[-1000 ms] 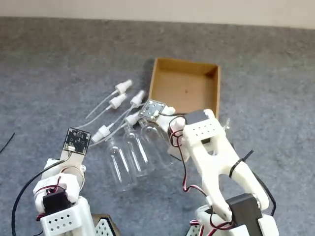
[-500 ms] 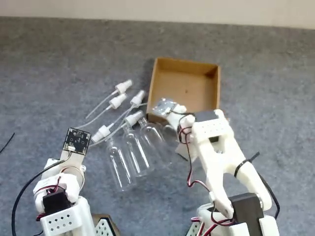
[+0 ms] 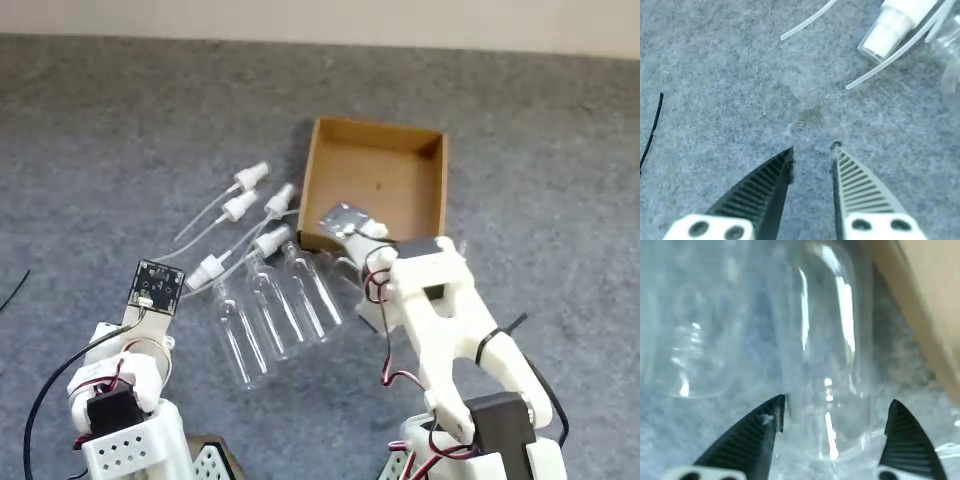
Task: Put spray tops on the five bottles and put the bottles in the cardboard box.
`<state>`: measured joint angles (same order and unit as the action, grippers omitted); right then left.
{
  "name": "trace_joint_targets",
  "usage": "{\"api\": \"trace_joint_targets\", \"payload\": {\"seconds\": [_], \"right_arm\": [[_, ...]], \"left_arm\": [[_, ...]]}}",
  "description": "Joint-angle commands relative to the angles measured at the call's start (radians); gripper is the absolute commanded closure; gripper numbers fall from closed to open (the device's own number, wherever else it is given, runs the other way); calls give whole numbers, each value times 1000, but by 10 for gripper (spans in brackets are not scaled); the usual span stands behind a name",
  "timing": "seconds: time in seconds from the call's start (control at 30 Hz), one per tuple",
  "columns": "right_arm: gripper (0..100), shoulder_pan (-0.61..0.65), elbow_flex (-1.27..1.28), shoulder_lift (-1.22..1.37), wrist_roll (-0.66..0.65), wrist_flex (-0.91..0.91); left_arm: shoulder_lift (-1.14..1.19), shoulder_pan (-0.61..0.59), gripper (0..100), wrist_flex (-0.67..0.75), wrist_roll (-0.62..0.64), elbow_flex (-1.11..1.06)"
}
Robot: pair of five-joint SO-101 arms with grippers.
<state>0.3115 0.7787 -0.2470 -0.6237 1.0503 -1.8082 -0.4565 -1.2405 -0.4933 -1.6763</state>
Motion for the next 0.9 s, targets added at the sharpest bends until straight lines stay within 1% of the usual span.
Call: {"api": "trace_joint_targets", "payload": {"seconds": [0.0,0.07,0.23,0.27,0.33,0.43,0.6,0.73,0.87], "right_arm": [[724,15,-53,-4,11,-24],[738,5,-35,-1,11,-61],[856,-84,59,-4,8,-101],[867,-107,68,-10,-9,-101],[882,-150,87,-13,-83,-88],[889,-229,93,-15,-176,-24],[892,-449,90,-15,-295,64],[892,-647,41,-15,-417,71],[892,-849,-41,-12,-466,71]], "left_arm": [[-1,-12,878,14,-8,-19],[-1,-12,878,14,-8,-19],[-1,-12,878,14,-8,-19],[-1,-12,878,14,-8,-19],[-1,-12,878,14,-8,-19],[-1,-12,878,14,-8,-19],[-1,-12,878,14,-8,-19],[-1,-12,878,14,-8,-19],[-1,-12,879,15,-8,-19]]}}
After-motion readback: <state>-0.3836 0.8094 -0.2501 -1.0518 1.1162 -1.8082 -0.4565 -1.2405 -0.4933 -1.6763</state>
